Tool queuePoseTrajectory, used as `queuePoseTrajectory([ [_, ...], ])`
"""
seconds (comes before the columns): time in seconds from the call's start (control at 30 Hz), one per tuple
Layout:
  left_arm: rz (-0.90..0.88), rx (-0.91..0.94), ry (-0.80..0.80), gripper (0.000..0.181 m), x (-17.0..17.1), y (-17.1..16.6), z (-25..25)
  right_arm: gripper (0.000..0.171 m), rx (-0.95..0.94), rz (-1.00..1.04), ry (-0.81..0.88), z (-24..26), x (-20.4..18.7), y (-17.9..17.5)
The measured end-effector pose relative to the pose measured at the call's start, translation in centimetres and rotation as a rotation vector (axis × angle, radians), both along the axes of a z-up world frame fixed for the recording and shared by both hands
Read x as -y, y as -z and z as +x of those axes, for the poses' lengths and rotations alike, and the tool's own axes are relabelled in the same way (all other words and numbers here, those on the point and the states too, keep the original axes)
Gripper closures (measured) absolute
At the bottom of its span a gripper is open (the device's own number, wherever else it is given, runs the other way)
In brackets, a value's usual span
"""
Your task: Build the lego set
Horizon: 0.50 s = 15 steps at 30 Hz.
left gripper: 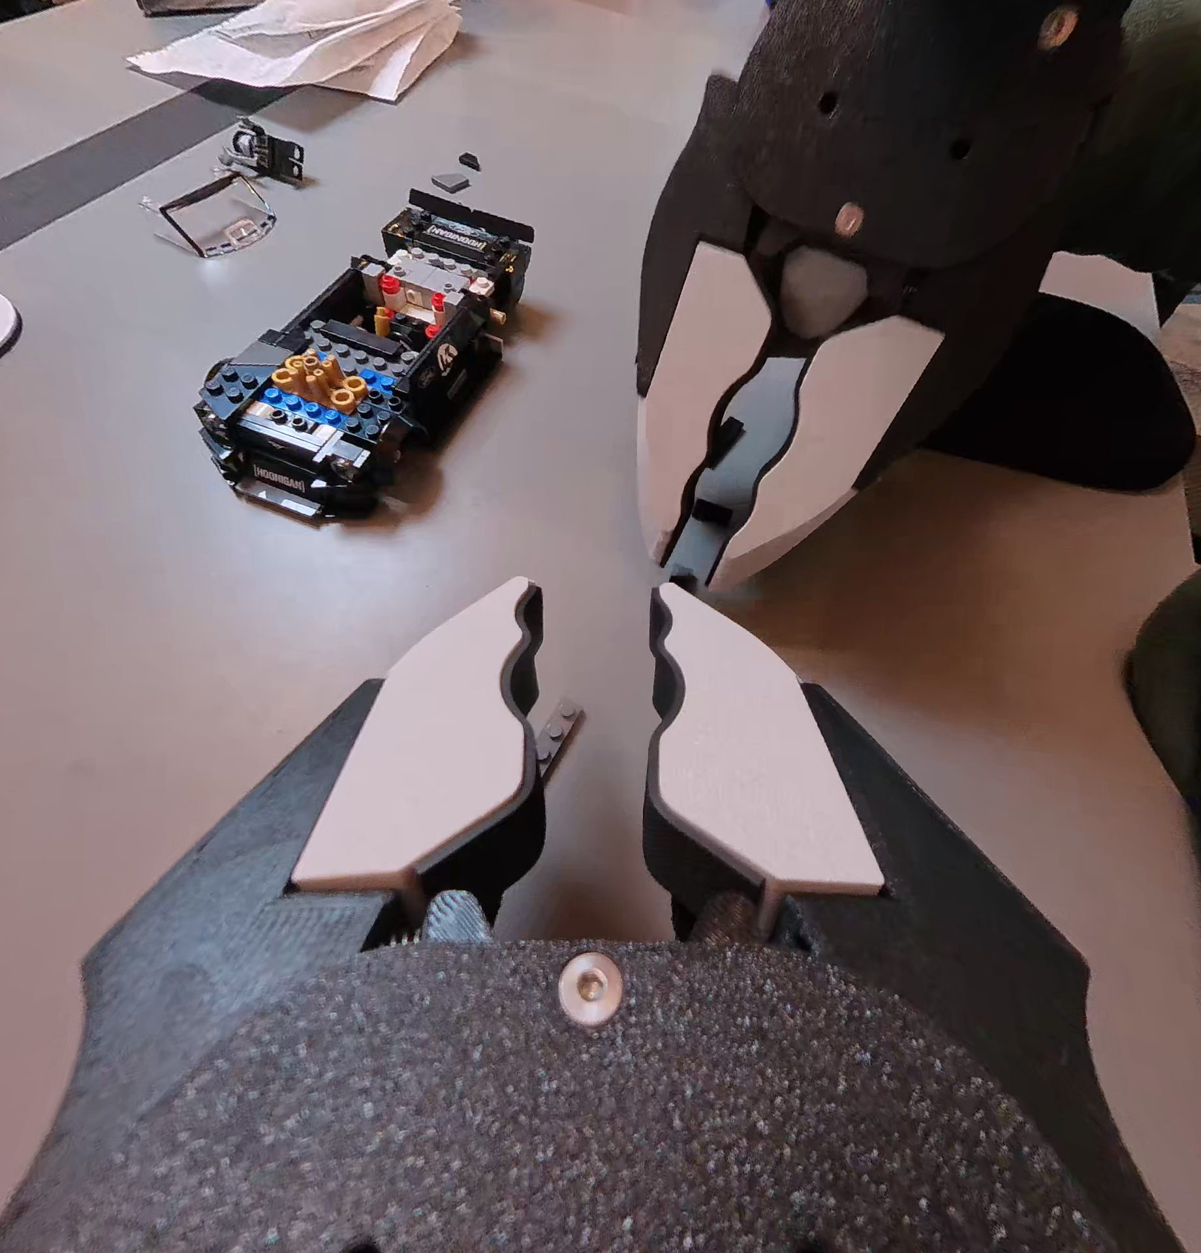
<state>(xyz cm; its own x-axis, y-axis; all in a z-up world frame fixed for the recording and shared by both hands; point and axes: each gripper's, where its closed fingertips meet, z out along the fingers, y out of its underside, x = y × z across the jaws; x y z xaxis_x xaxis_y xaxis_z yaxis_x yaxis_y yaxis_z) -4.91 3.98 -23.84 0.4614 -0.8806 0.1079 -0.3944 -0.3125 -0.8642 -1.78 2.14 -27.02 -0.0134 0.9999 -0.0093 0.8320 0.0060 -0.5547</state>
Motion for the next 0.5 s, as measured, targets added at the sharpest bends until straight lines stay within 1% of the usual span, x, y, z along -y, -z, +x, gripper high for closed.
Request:
queuePoseTrajectory([
  [0.13,0.021,0.011,-0.014,0.153,-0.3,-0.3,-0.2,0.15,-0.155,0.048,0.098,0.6,-1.3,-3.1],
  [0.23,0.057,0.008,-0.018,0.16,-0.5,-0.6,-0.3,0.147,-0.232,0.086,0.202,2.5,-2.2,-4.3],
  [0.3,0.087,-0.004,-0.026,0.168,-0.7,-0.6,-0.5,0.147,-0.244,0.094,0.258,4.1,-2.4,-4.2],
  [0.4,0.138,-0.02,-0.042,0.181,-1.0,-0.8,-0.8,0.149,-0.2,0.102,0.317,6.7,-2.1,-3.0],
  [0.5,0.157,-0.035,-0.072,0.181,-1.4,-0.9,-1.2,0.152,-0.155,0.117,0.357,8.6,-1.9,-2.0],
])
